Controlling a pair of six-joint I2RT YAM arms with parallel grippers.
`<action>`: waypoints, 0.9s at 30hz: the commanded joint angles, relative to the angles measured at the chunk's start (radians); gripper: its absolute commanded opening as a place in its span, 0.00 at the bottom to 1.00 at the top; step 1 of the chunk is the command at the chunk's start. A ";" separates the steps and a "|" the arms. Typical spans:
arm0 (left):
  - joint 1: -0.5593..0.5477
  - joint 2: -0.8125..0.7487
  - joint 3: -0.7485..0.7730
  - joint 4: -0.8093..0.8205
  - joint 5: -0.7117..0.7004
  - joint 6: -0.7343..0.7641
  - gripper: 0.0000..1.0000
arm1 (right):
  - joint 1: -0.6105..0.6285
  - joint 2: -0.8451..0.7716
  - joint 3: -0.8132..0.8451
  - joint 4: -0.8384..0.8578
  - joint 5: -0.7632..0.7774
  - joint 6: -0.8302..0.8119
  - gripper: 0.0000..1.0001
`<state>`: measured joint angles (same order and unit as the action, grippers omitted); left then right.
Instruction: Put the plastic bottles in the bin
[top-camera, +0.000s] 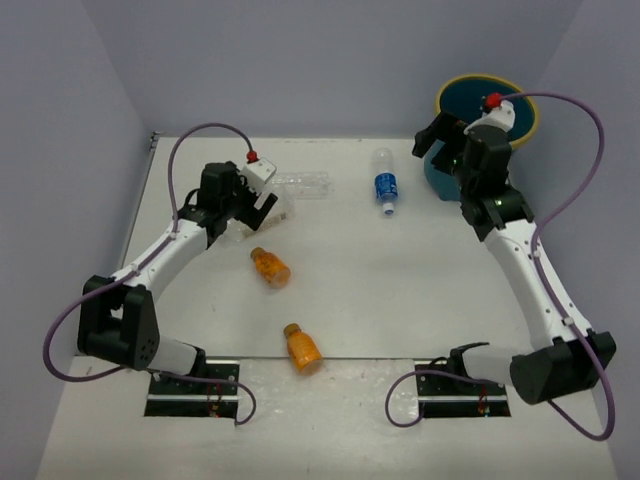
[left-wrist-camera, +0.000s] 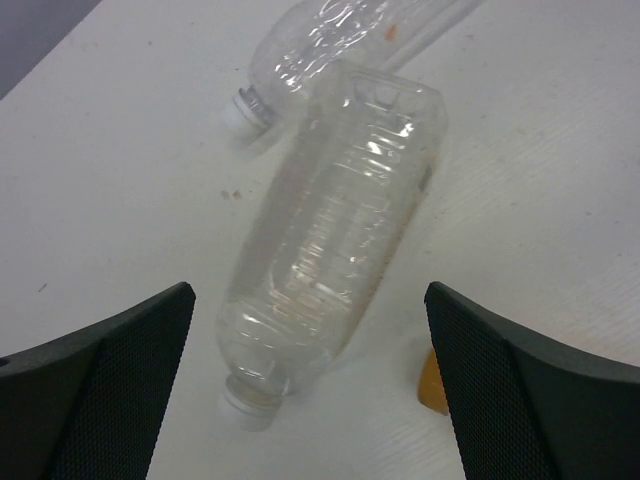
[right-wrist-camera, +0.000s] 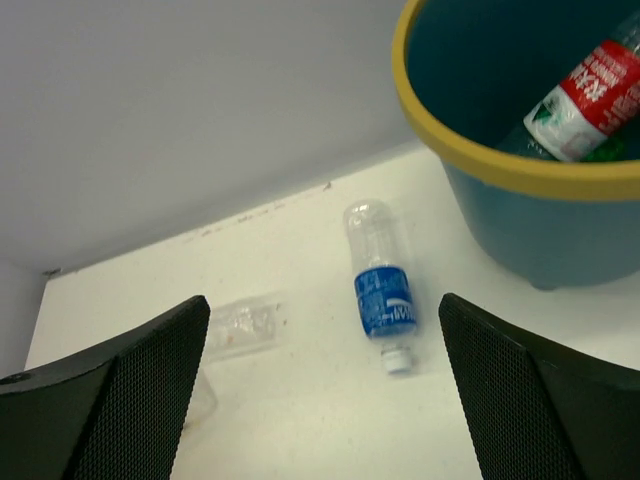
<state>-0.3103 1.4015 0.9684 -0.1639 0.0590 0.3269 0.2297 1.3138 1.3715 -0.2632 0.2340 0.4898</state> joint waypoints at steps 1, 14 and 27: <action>0.051 0.074 0.095 -0.049 0.173 0.211 1.00 | 0.013 -0.152 -0.099 -0.013 -0.091 -0.016 0.99; 0.057 0.330 0.246 -0.172 0.089 0.268 1.00 | 0.016 -0.415 -0.291 -0.063 0.006 -0.054 0.99; 0.081 0.460 0.313 -0.241 0.204 0.293 0.84 | 0.016 -0.404 -0.306 -0.073 0.002 -0.054 0.99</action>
<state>-0.2453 1.8657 1.2428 -0.3724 0.2097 0.5900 0.2420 0.9069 1.0595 -0.3449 0.2256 0.4500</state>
